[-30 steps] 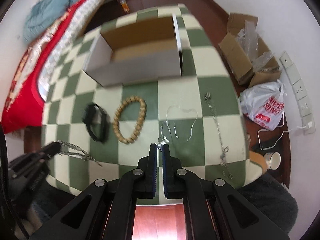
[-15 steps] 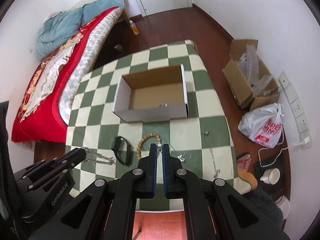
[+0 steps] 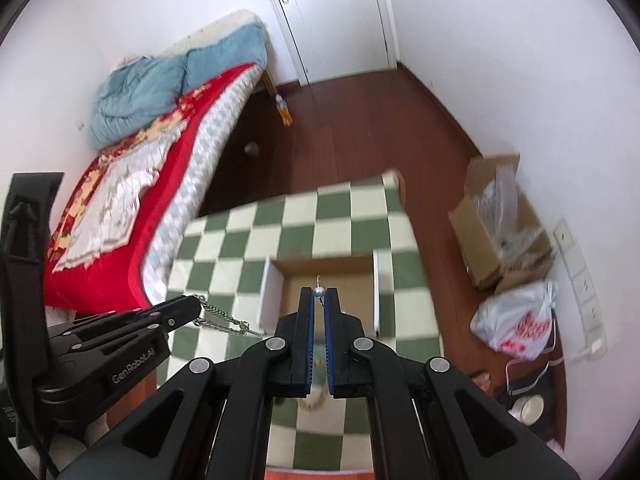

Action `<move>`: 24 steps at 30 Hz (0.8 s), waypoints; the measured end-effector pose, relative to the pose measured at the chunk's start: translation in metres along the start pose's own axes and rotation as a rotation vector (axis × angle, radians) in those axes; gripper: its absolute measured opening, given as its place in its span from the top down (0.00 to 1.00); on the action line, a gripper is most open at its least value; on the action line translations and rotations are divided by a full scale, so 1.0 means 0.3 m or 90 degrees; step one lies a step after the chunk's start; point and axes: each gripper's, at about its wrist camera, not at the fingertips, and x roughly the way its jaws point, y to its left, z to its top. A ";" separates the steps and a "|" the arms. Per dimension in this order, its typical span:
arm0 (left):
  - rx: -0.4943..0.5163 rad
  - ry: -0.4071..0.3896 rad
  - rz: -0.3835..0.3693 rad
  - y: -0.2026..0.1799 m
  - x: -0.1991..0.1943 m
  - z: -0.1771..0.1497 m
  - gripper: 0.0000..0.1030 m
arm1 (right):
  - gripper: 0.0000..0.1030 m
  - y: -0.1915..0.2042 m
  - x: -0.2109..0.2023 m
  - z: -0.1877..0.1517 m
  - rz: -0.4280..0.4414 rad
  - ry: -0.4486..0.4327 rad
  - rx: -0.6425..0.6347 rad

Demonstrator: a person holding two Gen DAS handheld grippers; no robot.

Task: Organize jewelry
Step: 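Carry both held pieces over the white box and open both grippers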

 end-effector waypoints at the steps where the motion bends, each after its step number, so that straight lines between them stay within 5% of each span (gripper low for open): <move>1: -0.001 0.002 -0.002 0.001 0.007 0.023 0.98 | 0.95 0.009 -0.006 0.033 0.000 -0.006 -0.004; 10: -0.037 0.086 -0.039 0.050 0.216 0.121 0.98 | 0.95 0.050 0.130 0.178 -0.017 0.027 -0.019; 24: -0.082 0.201 -0.051 0.126 0.613 0.093 0.98 | 0.95 -0.083 0.615 0.093 -0.062 0.175 -0.007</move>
